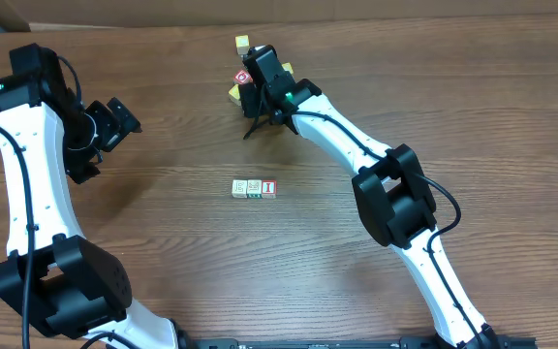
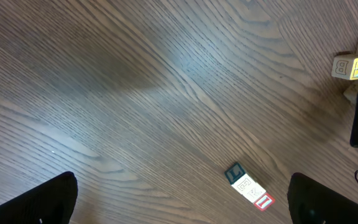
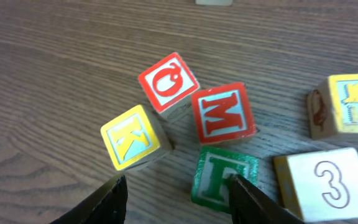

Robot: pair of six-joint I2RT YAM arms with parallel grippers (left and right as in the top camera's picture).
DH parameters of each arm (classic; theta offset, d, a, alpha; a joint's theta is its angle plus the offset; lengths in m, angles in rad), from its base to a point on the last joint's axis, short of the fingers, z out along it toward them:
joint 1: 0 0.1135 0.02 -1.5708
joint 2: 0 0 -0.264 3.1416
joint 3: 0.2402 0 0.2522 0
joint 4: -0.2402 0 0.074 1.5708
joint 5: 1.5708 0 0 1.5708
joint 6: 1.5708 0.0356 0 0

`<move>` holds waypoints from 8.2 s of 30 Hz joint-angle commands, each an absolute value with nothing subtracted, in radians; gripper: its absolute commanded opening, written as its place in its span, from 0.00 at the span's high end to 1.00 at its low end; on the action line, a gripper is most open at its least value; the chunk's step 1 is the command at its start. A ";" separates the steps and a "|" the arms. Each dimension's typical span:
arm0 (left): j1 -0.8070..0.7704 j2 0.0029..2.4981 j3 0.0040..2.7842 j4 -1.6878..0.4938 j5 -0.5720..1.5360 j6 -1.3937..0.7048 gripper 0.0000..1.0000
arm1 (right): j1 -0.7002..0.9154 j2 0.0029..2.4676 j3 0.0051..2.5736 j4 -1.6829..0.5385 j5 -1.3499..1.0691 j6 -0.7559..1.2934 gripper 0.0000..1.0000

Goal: Flip 5 blocks
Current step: 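Grasp the green F block in the cluster with the right gripper, then carry the green F block toward the row beside the red I, then rotate and lower the F block next to the red I block, then release the F block and push it into line with the row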

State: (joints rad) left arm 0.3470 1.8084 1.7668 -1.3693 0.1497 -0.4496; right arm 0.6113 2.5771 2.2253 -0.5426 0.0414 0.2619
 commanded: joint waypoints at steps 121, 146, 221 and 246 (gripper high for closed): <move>0.346 1.795 1.785 -1.371 0.148 -0.449 0.01 | 0.716 1.930 1.271 -0.629 0.011 0.695 0.76; 0.346 1.795 1.785 -1.371 0.148 -0.449 0.00 | 0.708 1.888 1.313 -0.642 0.014 0.694 0.53; 0.346 1.795 1.785 -1.371 0.148 -0.449 0.00 | 0.695 1.865 0.994 -0.255 -0.023 0.996 0.96; 0.346 1.795 1.785 -1.371 0.148 -0.449 0.00 | 0.725 1.865 0.994 -0.271 -0.014 1.026 0.96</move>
State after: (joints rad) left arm 0.3470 1.8084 1.7668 -1.3693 0.1497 -0.4496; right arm 0.7208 1.8572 1.0039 -0.2672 -0.0113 1.0168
